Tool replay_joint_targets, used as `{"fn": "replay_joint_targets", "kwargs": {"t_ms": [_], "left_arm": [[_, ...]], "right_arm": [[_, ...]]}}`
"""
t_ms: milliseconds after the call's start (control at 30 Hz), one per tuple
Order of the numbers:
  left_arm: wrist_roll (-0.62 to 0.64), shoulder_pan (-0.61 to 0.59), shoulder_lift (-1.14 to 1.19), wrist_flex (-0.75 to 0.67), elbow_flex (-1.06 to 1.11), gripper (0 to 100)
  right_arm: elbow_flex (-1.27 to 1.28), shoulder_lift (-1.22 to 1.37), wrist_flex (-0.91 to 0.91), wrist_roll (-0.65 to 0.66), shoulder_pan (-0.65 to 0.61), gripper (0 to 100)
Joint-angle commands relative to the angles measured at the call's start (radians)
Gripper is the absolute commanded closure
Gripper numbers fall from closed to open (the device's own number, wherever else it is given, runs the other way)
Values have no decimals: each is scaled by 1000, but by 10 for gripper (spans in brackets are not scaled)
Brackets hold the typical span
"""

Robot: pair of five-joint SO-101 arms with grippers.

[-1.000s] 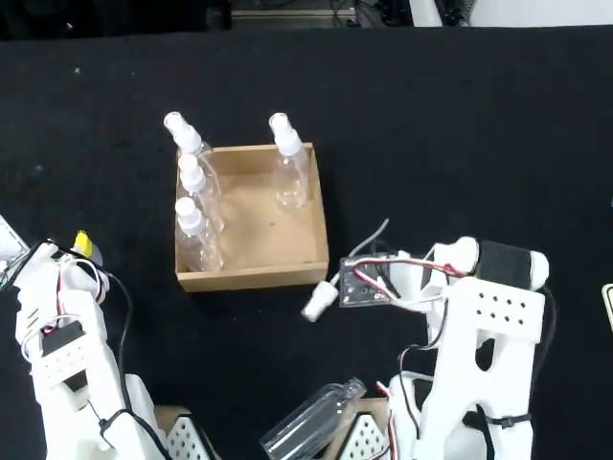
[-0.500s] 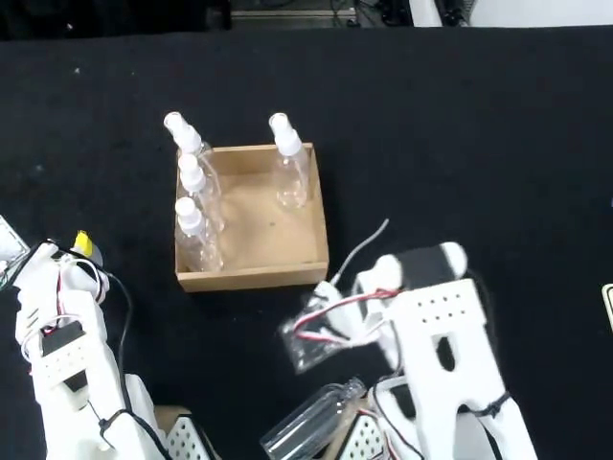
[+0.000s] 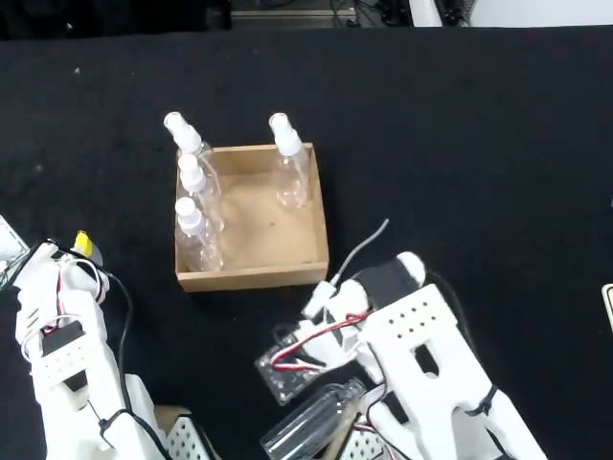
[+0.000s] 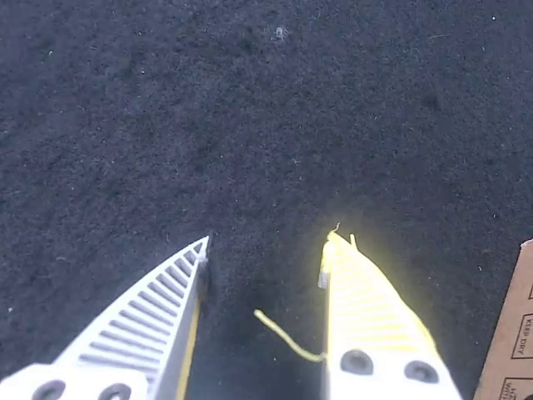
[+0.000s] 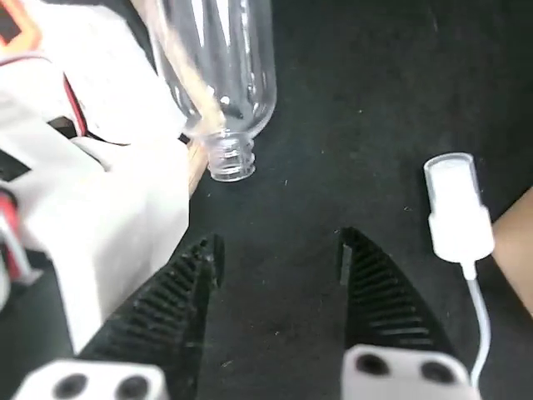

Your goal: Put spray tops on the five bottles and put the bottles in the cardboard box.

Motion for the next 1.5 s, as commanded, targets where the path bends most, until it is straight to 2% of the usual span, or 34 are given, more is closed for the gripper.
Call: {"fn": "replay_joint_targets", "kwargs": {"t_ms": [0,200,300,400,467,567,700,867,1000,1100,1233,1467], "left_arm": [[5,10,-9,-17,-8,805],[5,-18,-9,-15,-28,805],[5,-33,-9,0,-91,805],[5,-36,-9,109,-213,805],[5,-36,-8,210,-318,805],[3,-36,0,350,-489,805],[-57,-33,0,502,-728,805],[-199,1,3,672,-1021,805],[-273,31,3,809,-1202,805],[-290,65,3,893,-1283,805],[-308,147,3,964,-1346,805],[-307,371,3,968,-1389,805]], "right_arm": [[-110,-30,-12,-60,133,811],[-357,-27,-29,-241,454,811],[-404,-27,-103,-377,612,811],[-371,-31,-198,-519,733,812],[-323,-36,-244,-595,779,854],[-243,-36,-341,-703,802,988],[-90,-35,-509,-882,804,964],[134,-35,-804,-1200,813,964],[245,-35,-931,-1387,821,964],[302,-36,-1000,-1444,821,963],[357,-36,-1094,-1448,821,962],[438,-36,-1212,-1448,821,959]]}}
